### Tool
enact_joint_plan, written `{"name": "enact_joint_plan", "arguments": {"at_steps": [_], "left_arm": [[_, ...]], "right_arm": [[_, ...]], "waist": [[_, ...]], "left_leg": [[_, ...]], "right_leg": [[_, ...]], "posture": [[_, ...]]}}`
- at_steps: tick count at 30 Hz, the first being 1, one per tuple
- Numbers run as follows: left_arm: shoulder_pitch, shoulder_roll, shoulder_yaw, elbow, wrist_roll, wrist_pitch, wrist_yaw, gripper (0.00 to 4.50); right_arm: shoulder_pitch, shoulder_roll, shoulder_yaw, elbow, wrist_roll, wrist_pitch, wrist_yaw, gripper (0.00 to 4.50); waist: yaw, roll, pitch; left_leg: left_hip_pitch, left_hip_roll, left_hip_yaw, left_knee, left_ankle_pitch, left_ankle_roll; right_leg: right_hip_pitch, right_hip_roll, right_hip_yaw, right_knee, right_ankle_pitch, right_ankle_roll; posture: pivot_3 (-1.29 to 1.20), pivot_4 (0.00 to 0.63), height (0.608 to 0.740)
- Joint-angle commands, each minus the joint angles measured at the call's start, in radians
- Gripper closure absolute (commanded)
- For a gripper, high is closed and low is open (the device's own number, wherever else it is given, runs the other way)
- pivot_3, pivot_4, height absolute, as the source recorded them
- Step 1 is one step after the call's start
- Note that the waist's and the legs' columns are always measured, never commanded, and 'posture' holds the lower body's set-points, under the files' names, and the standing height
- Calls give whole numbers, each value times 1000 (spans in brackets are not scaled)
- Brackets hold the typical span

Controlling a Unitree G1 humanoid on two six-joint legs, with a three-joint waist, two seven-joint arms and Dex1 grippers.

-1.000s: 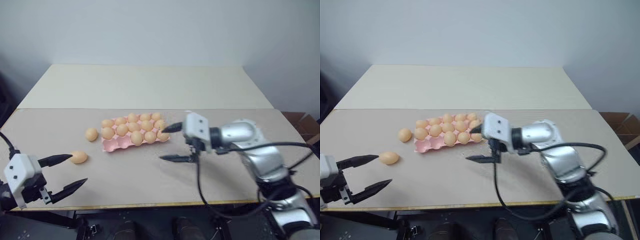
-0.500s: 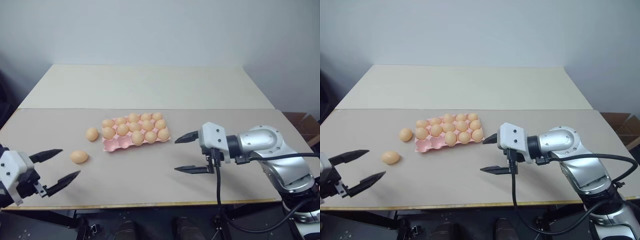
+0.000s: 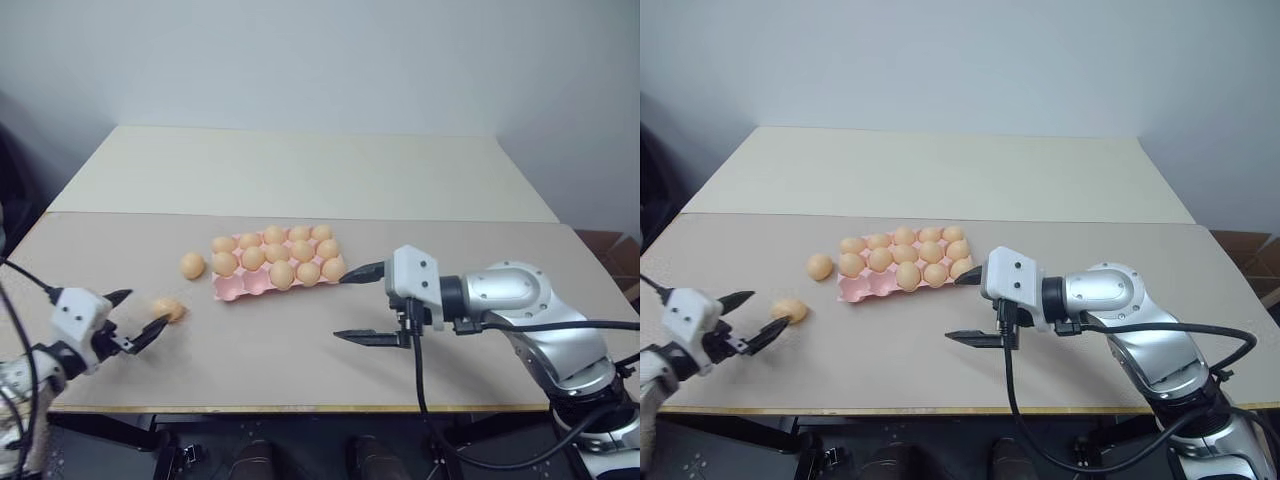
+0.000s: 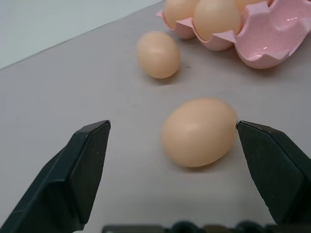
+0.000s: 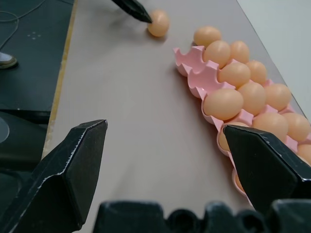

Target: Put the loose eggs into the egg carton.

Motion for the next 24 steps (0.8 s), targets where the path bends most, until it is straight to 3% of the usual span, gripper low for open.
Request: {"name": "enact_joint_plan", "arguments": {"at_steps": [1, 12, 20, 21, 24], "left_arm": [[-44, -1, -22, 68, -1, -60, -15, 0], [-183, -20, -133, 261, 39, -144, -21, 0], [-159, -5, -140, 239, 38, -141, -18, 2494], [-151, -1, -138, 225, 31, -136, -26, 2699], [-96, 15, -124, 126, -27, -112, -84, 2699]], "right_arm": [[6, -10, -28, -40, 0, 3, -32, 46], [28, -40, -48, -72, 10, 19, -80, 46], [36, -51, -51, -79, 13, 28, -95, 0], [36, -50, -49, -78, 11, 25, -96, 0], [34, -48, -45, -76, 7, 23, -100, 0]], "waist": [[0, 0, 0], [-2, 0, 0], [-4, 0, 0], [-4, 0, 0], [-8, 0, 0]], "left_leg": [[0, 0, 0, 0, 0, 1], [0, 0, 0, 0, 4, 6], [1, 0, 0, 0, 4, 7], [1, 0, 0, 0, 4, 7], [1, 0, 0, 0, 4, 7]], "right_leg": [[0, 0, 0, 0, 1, -1], [1, 0, 0, 1, 0, 0], [1, 0, 0, 1, 0, 0], [1, 0, 0, 2, 0, 1], [1, 0, 0, 2, -1, 2]], "posture": [[0, 150, 740], [0, 150, 740], [0, 150, 740], [0, 150, 740], [0, 150, 740]]}}
